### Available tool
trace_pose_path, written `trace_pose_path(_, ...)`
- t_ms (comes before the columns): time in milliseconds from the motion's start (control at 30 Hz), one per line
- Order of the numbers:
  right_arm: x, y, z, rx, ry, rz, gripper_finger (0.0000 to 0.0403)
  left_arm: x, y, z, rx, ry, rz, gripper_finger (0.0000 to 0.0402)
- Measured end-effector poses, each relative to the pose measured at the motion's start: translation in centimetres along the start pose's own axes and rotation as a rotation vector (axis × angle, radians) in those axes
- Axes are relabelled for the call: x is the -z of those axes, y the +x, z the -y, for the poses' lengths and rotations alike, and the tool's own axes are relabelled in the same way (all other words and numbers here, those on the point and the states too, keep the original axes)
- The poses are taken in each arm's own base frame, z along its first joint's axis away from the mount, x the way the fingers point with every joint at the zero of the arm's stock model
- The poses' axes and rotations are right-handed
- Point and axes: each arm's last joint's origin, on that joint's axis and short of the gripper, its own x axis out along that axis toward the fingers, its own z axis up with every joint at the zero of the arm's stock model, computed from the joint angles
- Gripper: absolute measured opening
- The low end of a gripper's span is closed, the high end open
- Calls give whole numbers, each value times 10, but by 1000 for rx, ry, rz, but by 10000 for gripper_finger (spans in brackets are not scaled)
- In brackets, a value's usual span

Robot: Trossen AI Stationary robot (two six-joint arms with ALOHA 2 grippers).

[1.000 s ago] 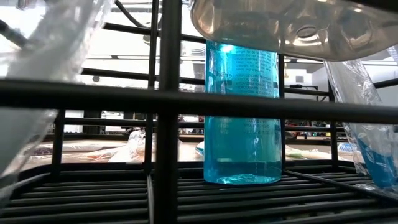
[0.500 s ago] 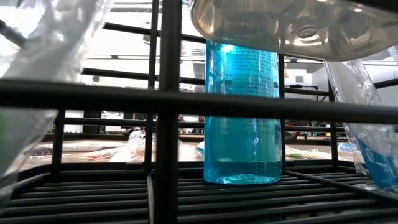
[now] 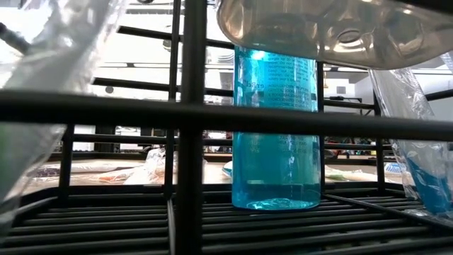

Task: Pick & Place toothbrushing station
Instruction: Put the orange toothbrush into the black wire organizer

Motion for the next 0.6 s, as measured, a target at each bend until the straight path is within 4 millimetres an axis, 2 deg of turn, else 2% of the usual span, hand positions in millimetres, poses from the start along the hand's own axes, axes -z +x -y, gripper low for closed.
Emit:
trace_pose_path(233, -5, 7, 6, -57, 63, -58, 0, -15, 14, -35, -117, -40, -230, 109)
trace_pose_path(400, -8, 9, 9, -40, 46, -44, 0, -28, 25, -68, -289, -76, -324, 100)
trace_pose_path(500, -9, 10, 11, -34, 42, -39, 0, -41, 30, -89, -383, -156, -358, 95)
trace_pose_path(600, -11, 12, 13, -25, 33, -32, 0, -58, 37, -107, -400, -199, -381, 95)
